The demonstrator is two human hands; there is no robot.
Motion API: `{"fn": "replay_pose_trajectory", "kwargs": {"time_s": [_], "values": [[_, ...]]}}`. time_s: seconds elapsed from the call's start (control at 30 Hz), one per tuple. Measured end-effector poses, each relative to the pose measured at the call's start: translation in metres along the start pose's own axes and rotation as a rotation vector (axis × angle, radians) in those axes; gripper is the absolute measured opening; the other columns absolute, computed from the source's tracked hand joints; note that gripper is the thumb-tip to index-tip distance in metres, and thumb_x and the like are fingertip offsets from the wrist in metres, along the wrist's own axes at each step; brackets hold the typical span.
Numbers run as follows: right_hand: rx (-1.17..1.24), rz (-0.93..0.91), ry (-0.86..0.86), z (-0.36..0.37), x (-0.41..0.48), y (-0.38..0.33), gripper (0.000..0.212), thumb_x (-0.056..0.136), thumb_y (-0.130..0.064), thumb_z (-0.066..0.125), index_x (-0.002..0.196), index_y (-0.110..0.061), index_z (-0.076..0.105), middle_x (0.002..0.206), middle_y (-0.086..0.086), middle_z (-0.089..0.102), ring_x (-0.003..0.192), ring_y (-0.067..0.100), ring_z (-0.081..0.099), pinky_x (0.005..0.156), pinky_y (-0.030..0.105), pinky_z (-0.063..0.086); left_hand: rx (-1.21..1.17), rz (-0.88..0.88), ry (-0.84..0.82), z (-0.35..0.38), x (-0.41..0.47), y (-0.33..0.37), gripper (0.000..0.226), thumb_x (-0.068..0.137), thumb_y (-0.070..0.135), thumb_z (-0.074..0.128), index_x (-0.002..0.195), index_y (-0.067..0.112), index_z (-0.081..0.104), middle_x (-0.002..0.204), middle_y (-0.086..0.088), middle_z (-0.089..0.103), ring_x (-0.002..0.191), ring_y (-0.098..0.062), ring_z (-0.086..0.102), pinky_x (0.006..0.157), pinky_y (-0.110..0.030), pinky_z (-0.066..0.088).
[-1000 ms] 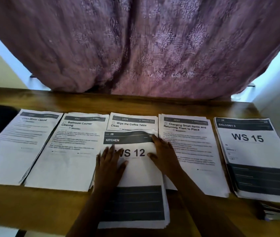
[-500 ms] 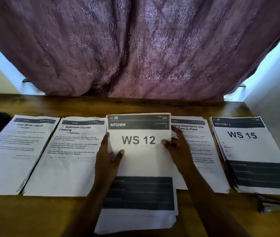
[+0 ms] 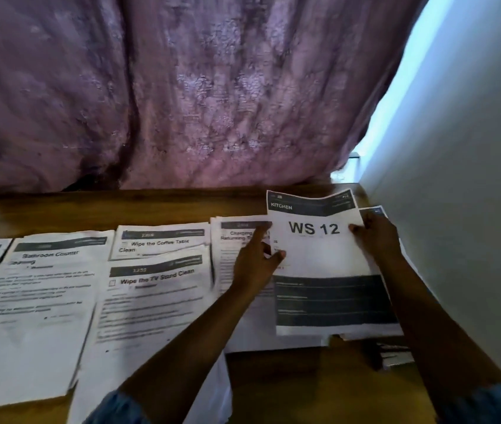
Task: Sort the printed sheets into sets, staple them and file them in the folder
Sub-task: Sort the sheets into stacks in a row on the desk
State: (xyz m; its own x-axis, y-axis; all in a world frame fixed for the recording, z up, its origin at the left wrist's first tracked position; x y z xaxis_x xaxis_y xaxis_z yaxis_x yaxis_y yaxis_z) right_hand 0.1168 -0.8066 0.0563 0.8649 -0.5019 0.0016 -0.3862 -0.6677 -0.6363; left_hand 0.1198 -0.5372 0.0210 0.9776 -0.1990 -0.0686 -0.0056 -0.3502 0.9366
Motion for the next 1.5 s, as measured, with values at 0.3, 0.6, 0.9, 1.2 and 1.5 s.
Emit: {"fn": "replay_pose_trajectory", "kwargs": {"time_s": [0.3,0.6,0.9,1.2,1.5], "values": [[-0.213,-0.046,0.136,-0.01,0.026,0.061,0.05,0.087,-0.015,0.062,0.133,-0.007,0.047,0.125,0.021,0.052,0.113,0.04,0.05,0.092,0.043,0.042,0.736,0.144,-0.086,0.097,0.011,0.01,0.062,0.088,0.044,0.061,0.144,0.031,0.036,0.145,-0.004,0.042,0.133,-0.026,0.035,0.108,-0.043,0.033],[-0.509,-0.211,-0.166,0.049,-0.002,0.093,0.072,0.093,-0.06,0.033,0.151,-0.022,0.013,0.159,0.004,0.012,0.146,0.022,0.011,0.116,0.049,0.007,0.994,0.281,-0.244,0.137,0.009,-0.009,0.087,0.079,0.078,-0.002,0.152,0.034,0.014,0.16,-0.005,-0.015,0.146,-0.026,-0.019,0.107,-0.042,-0.024],[-0.493,-0.244,-0.158,0.035,0.001,0.101,0.08,0.087,-0.067,0.021,0.151,-0.021,0.013,0.158,0.004,0.013,0.146,0.021,0.011,0.116,0.049,0.007,0.965,0.31,-0.275,0.151,0.007,-0.003,0.102,0.067,0.076,-0.016,0.153,0.028,0.011,0.162,-0.006,0.003,0.148,-0.023,-0.003,0.109,-0.042,-0.021],[-0.025,-0.433,0.087,0.035,-0.072,-0.011,0.048,0.091,-0.029,0.06,0.131,-0.006,0.051,0.135,0.016,0.053,0.127,0.032,0.047,0.108,0.046,0.033,0.762,0.25,0.064,0.024,-0.023,0.019,0.075,0.087,0.07,0.011,0.148,0.031,0.031,0.157,0.003,0.024,0.147,-0.018,0.014,0.109,-0.042,-0.022],[0.04,-0.745,-0.241,0.17,-0.178,-0.15,0.035,0.082,-0.029,0.058,0.112,-0.013,0.066,0.112,0.006,0.067,0.108,0.026,0.061,0.095,0.04,0.048,0.889,0.076,0.305,-0.159,-0.094,-0.101,0.042,0.084,0.044,0.052,0.117,0.023,0.067,0.126,-0.006,0.063,0.12,-0.033,0.056,0.099,-0.062,0.039]]}}
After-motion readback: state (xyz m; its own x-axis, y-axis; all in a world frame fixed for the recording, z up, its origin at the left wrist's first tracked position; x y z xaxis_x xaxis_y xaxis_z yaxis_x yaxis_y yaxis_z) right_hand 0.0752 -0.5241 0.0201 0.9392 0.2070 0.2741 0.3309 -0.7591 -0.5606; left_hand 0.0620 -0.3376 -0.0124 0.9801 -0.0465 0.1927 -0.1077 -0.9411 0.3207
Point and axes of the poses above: each hand's wrist, its own x-axis towards the middle knuckle, its own z-axis out of the palm, y = z × x, the point moved 7 cm from there along x, towards the middle knuckle
